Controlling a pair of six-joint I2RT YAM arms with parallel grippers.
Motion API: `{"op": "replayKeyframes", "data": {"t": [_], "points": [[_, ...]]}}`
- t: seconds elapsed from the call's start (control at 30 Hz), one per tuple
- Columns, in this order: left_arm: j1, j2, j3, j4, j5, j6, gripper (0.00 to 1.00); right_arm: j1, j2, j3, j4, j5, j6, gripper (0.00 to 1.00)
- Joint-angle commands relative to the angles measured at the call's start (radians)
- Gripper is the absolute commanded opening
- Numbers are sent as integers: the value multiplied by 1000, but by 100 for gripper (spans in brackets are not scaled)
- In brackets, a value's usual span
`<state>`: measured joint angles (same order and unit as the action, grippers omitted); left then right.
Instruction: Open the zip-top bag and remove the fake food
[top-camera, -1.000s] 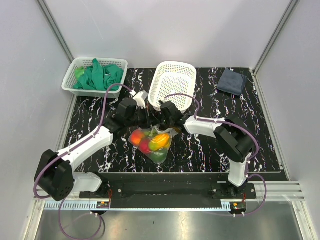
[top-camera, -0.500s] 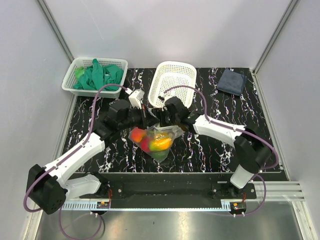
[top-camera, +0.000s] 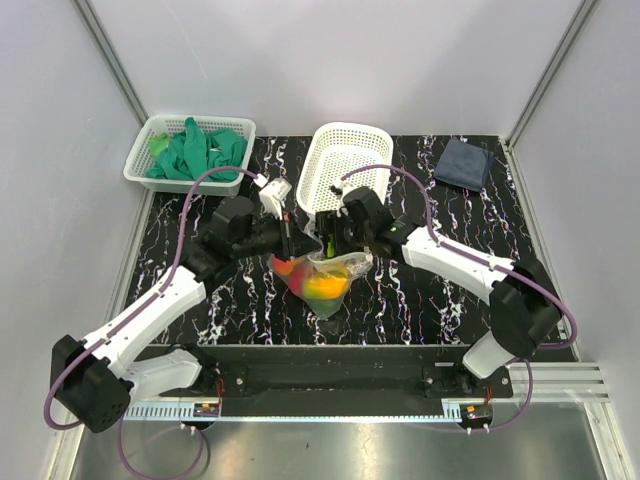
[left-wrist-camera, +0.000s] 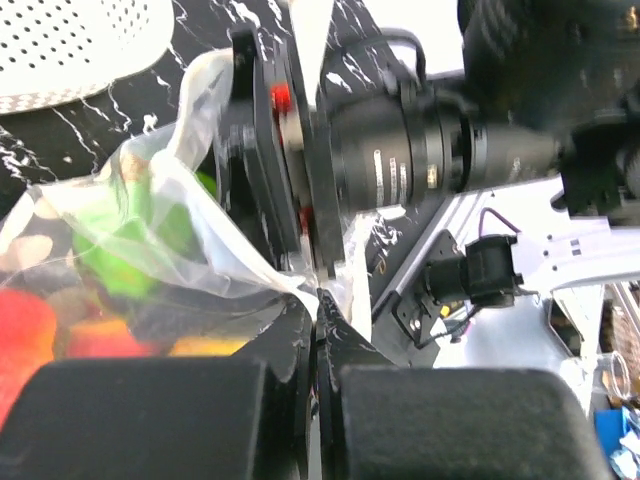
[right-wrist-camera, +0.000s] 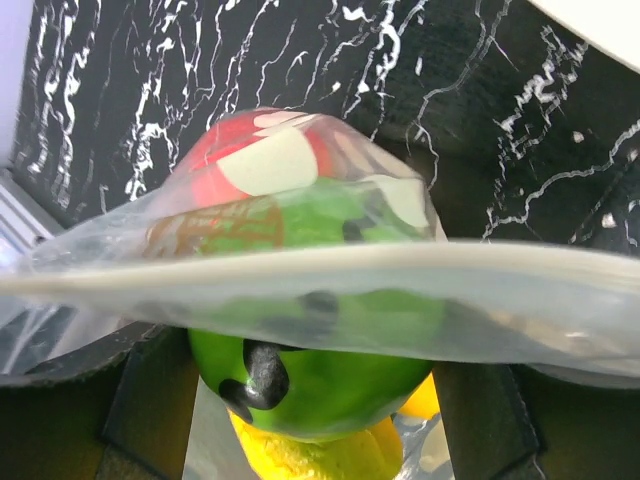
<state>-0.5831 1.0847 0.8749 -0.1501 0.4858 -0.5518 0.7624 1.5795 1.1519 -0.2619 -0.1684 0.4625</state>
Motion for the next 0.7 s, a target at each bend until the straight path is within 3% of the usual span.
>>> {"op": "replayKeyframes", "data": {"t": [0.0,0.13,0.3,0.67], "points": [[19,-3,-13,-16,47,-20,0,-17,-26,87,12,-109,85,48],[19,-57,-17,-54,-71,-13,0,17,-25,77,9,-128,50,47],[19,-75,-1,-169,-183,64,0,17,-142,57,-80,-62,34,42],[19,-85,-2,-171,-254,38,0,17,-266,161,-99,-92,88,42]]}}
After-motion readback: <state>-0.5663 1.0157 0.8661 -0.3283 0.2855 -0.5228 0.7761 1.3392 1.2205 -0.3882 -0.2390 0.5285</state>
